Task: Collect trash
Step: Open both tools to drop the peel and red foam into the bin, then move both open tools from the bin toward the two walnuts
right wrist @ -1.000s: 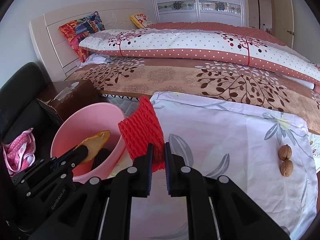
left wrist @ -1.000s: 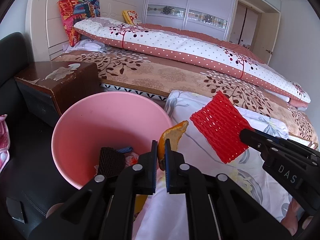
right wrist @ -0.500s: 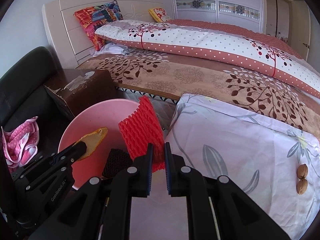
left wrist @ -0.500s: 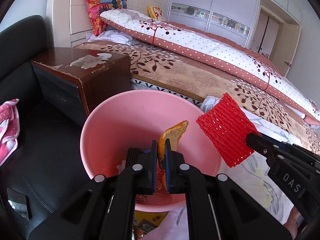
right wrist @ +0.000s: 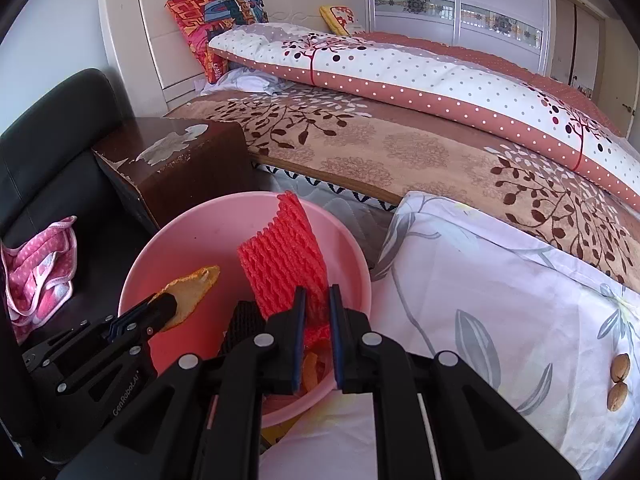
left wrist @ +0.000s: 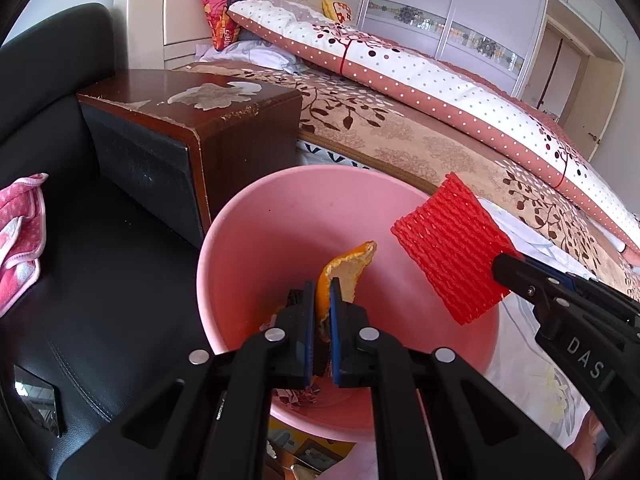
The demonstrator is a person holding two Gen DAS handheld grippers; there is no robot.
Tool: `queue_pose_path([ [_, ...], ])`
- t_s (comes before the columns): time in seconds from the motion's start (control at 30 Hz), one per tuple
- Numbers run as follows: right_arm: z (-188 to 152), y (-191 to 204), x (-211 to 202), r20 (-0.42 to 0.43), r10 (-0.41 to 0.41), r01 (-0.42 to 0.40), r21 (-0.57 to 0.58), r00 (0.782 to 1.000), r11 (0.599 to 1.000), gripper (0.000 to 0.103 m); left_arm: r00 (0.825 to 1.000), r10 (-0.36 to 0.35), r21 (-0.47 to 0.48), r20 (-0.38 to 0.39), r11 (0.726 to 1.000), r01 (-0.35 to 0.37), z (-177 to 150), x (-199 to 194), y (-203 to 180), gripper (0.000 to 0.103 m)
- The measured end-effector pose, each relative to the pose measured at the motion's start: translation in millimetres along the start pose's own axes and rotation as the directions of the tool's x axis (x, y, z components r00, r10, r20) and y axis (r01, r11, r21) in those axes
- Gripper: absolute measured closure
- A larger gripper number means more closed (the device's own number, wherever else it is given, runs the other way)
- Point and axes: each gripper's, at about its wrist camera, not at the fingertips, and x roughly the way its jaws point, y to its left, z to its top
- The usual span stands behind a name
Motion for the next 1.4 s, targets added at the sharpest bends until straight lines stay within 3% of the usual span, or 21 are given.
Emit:
queue_pose_path([
  [0.47,2,6,16,-0.006,0.007,-0.007,-0.001,1.000,1.000,0.091,0.999,0.005,-0.018,-0.033,1.000,-0.006,-2,10,12,0.095],
  [0.53,2,6,16,-0.001,0.014,-0.014,0.000,1.000,1.000,0.087,1.000,0.004,-0.023,-0.029,1.000,-0.005,-2,10,13,0.075],
  [0.6,2,6,14,0.008,0.012,-0.012,-0.001,1.000,1.000,0.077,1.000,-0.003,-0.031,-0.019,1.000,0.002,-3,8,14,0.065],
  [0.67,2,5,13,0.014,0.006,-0.006,-0.003,1.000,1.000,0.072,1.000,-0.008,-0.034,-0.014,0.999,0.007,-2,7,15,0.065],
  [1.03,-4,-7,3,0.013,-0.009,0.009,0.021,1.000,1.000,0.069,1.000,-0.019,-0.040,-0.008,0.999,0.019,0,-1,11,0.065],
  [1.13,-8,-14,-4,0.021,-0.017,0.017,0.041,1.000,0.999,0.061,1.000,-0.027,-0.028,0.003,0.999,0.027,0,-5,6,0.064],
  [1.4,-20,-32,-26,0.029,-0.037,0.034,0.077,0.999,0.996,0.060,0.998,-0.056,0.020,0.017,0.998,0.056,-5,-19,-12,0.064],
])
